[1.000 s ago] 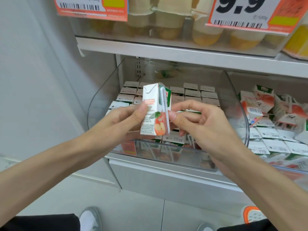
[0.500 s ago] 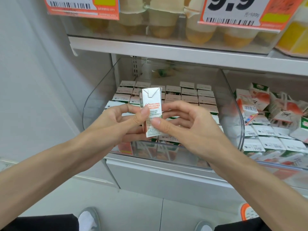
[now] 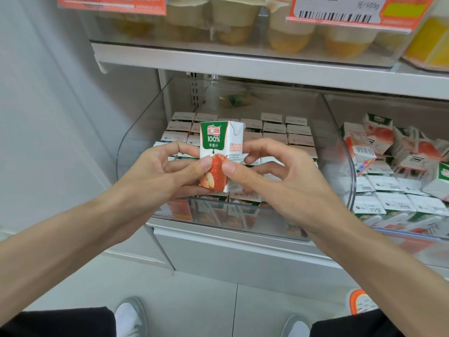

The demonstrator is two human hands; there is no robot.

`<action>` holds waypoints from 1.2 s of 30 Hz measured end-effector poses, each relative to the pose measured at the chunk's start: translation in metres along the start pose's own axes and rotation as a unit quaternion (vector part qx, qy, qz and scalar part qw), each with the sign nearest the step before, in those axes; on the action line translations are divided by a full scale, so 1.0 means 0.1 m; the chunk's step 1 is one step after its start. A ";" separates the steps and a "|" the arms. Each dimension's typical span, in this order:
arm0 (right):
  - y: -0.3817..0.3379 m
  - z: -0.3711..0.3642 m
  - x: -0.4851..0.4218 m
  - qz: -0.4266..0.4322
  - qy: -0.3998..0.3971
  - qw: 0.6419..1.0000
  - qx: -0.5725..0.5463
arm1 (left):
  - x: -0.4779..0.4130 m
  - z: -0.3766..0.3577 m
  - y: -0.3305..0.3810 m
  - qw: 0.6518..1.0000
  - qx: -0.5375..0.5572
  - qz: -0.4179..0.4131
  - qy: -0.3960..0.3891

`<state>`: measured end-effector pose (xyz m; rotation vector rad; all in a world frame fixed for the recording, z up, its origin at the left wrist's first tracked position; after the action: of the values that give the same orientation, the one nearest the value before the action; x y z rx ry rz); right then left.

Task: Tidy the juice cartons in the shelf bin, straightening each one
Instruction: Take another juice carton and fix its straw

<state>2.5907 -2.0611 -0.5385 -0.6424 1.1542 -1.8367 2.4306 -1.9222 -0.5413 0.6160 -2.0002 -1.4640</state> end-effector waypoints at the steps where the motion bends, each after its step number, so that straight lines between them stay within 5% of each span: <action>1: 0.00 0.00 0.00 -0.002 -0.002 1.000 -0.004 | 0.00 0.00 0.00 1.000 -0.001 -0.001 -0.003; 14: -0.04 0.03 0.02 -0.066 -0.035 0.996 -0.052 | 0.01 0.01 0.01 0.998 -0.059 -0.024 -0.029; 21: -0.06 -0.01 0.05 -0.014 -0.037 0.998 -0.048 | 0.05 -0.02 -0.02 0.992 -0.046 -0.016 -0.114; 36: 0.00 0.00 0.00 0.043 -0.038 0.998 -0.026 | 0.06 -0.04 0.02 0.996 0.024 -0.039 -0.077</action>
<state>2.5910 -2.0607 -0.5391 -0.6752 1.1654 -1.7009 2.4296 -1.9282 -0.5371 0.6245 -2.1550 -1.5556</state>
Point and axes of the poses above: each hand's wrist, its own x-axis away from the middle knuckle, its own z-axis out of the back of the hand, y = z × x, the point moved 1 cm from there along -x, towards the middle knuckle, and after that the axes turned 13 degrees about x, right-handed, at the moved point
